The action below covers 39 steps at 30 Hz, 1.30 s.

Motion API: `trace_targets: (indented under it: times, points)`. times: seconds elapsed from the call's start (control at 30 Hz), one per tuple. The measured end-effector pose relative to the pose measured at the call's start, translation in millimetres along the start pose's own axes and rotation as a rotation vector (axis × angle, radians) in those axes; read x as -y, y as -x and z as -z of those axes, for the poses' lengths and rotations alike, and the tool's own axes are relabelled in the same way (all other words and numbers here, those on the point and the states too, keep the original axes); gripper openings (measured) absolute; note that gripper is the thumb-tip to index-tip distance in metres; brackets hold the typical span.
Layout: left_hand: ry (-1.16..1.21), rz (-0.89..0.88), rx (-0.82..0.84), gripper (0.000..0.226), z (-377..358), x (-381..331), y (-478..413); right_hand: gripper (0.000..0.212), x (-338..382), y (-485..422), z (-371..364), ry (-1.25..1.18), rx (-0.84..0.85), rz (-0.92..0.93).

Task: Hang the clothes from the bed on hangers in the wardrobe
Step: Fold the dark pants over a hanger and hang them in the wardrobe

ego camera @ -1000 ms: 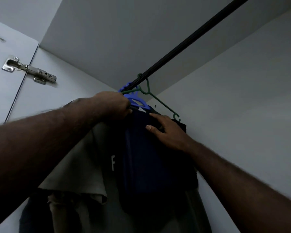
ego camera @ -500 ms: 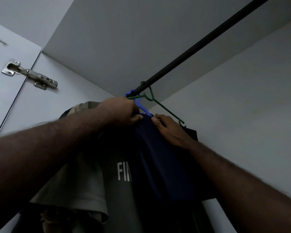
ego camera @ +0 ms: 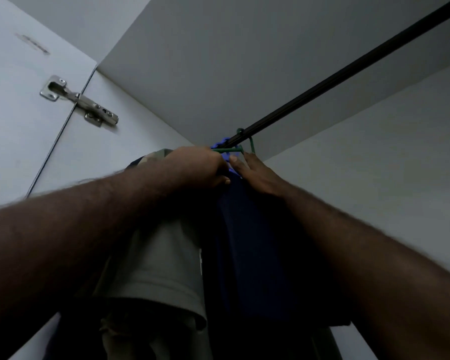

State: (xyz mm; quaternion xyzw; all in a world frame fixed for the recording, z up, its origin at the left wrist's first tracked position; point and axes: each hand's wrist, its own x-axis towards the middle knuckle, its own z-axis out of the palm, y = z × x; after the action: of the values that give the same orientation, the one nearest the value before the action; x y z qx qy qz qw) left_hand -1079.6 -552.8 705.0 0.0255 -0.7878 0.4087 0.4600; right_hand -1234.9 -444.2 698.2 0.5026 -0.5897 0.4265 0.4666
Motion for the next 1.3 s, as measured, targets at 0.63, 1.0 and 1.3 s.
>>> trace_targets:
  times: [0.63,1.0,1.3]
  points:
    - [-0.032,-0.057,-0.143,0.054,-34,-20,38,0.073,-4,85,-37,0.019,-0.085,-0.182]
    - [0.070,-0.350,0.225,0.060,-66,-107,108,0.085,-10,237,-54,0.016,0.176,-0.720]
    - [0.469,-0.307,0.457,0.039,-62,-172,195,0.075,70,338,3,0.263,0.357,-0.875]
